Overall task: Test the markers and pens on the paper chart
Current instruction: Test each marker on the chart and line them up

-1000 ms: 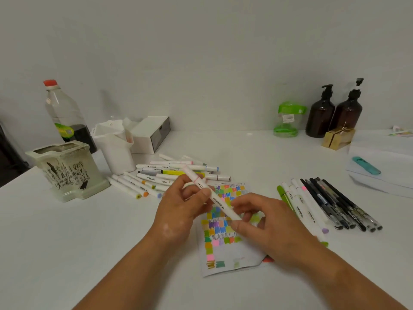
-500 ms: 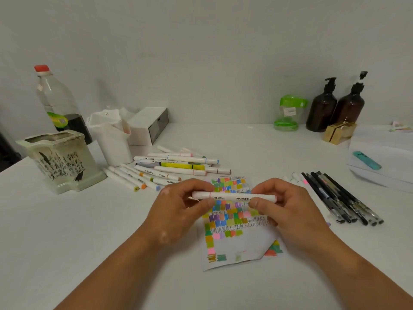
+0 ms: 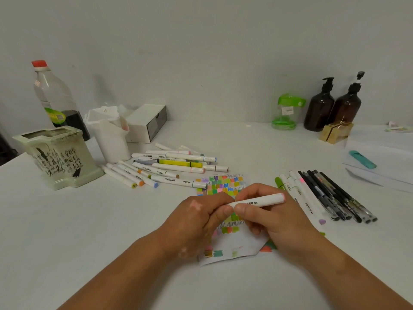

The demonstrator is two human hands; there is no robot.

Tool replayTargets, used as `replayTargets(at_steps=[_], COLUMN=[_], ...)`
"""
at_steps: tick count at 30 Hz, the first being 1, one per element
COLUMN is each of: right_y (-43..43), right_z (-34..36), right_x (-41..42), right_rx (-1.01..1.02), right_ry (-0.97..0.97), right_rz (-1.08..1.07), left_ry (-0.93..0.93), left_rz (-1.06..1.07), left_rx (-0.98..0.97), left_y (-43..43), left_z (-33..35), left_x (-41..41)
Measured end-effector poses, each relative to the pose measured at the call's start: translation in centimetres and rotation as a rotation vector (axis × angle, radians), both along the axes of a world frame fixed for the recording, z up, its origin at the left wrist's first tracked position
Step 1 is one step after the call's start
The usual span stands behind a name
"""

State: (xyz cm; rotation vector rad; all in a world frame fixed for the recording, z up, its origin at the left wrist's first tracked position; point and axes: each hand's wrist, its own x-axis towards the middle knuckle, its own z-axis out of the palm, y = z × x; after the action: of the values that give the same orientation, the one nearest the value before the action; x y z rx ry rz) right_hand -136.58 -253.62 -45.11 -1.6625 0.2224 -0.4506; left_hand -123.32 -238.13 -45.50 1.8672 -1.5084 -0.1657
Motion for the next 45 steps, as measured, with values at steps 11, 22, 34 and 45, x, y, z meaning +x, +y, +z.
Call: replayTargets(at_steps=[11, 22, 34, 45], right_y=[-1.5, -0.3, 0.1, 0.0], right_z=[0.2, -0.5, -0.6, -0.5], right_x=[-0.2, -0.1, 0.0, 0.1], right_rx=[0.248, -0.102, -0.243, -0.188], right_ry=[-0.046, 0.262, 0.32, 0.33], right_rz=[-0.164, -0.188, -0.199, -0.22], left_ry=[-0.103, -0.212, -0.205, -0.186], left_rz=[0.125, 0.196, 0.208, 0.217], left_rx=[0.172, 0.361, 0.378, 0.387], left_y=[-0.2, 0.4, 0.4, 0.5], left_z=[-1.3, -2.0, -2.3, -2.1], left_x=[0.6, 2.6, 2.7, 2.7])
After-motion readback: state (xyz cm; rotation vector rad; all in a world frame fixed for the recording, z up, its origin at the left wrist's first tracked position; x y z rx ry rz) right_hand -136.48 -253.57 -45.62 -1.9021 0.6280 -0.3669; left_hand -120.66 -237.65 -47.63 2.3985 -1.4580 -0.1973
